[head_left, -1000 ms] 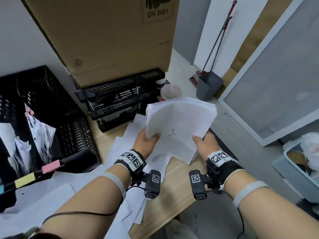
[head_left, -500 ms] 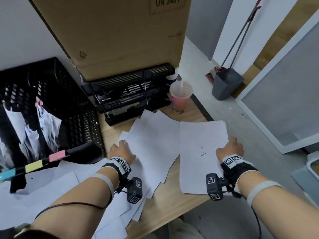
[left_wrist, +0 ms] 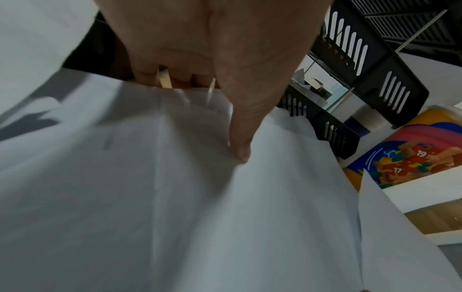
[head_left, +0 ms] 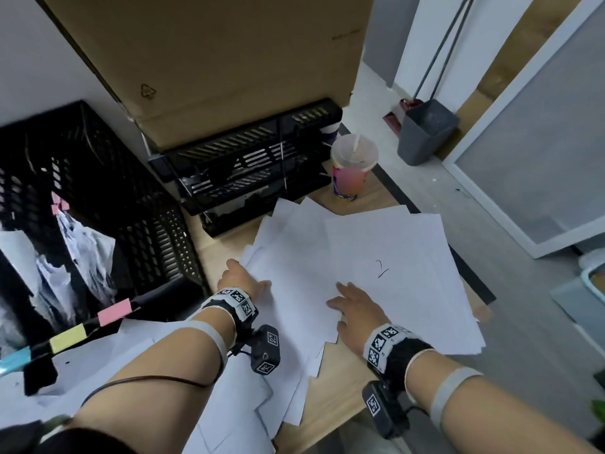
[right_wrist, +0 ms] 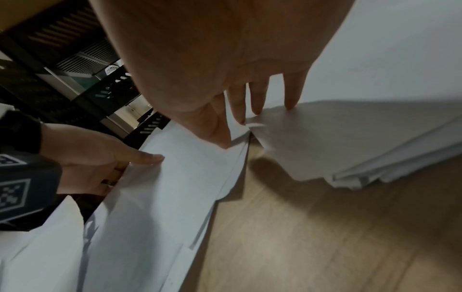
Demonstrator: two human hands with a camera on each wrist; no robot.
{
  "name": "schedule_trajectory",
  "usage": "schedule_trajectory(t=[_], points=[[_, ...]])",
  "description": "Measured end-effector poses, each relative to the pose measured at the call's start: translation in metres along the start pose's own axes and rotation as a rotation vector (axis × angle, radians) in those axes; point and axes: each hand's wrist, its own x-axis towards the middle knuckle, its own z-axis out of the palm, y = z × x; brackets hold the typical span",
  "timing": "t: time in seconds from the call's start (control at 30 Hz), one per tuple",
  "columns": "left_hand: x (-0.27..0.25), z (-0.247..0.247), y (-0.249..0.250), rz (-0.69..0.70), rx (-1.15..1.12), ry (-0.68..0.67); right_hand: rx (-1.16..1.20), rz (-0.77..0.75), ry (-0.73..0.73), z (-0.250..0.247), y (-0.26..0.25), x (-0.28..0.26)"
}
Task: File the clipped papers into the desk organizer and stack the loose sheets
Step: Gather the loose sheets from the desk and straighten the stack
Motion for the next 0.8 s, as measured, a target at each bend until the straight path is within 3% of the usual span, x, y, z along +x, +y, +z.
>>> schedule_trajectory(t=[0.13, 0.23, 0.37, 0.5, 0.57, 0.7, 0.8], points=[[0.006, -0.006, 0.003, 0.160, 0.000, -0.111, 0.032, 0.048, 0.094, 0.000, 0.002, -0.003], [0.006, -0.010, 0.002, 0.199, -0.182, -0.177, 0.025, 0.155, 0.183, -0.002, 0.008, -0.006], [0.006, -0.031, 0.004, 0.245, -0.304, -0.045, -0.008, 0.275, 0.202, -0.006, 0.014, -0.013], [0.000, -0.060, -0.004, 0.394, -0.502, 0.042, -0.014, 0.295, 0.175, -0.017, 0.006, -0.015], [-0.010, -0.075, -0.009, 0.477, -0.569, 0.060, 0.109, 0.300, 0.208, -0.033, -0.009, -0.010], [-0.031, -0.100, -0.016, 0.567, -0.729, 0.089, 0.663, 0.187, 0.215, -0.078, -0.037, 0.009], [-0.049, -0.119, -0.016, 0.595, -0.888, 0.088, 0.800, 0.069, 0.313, -0.117, -0.065, 0.010]])
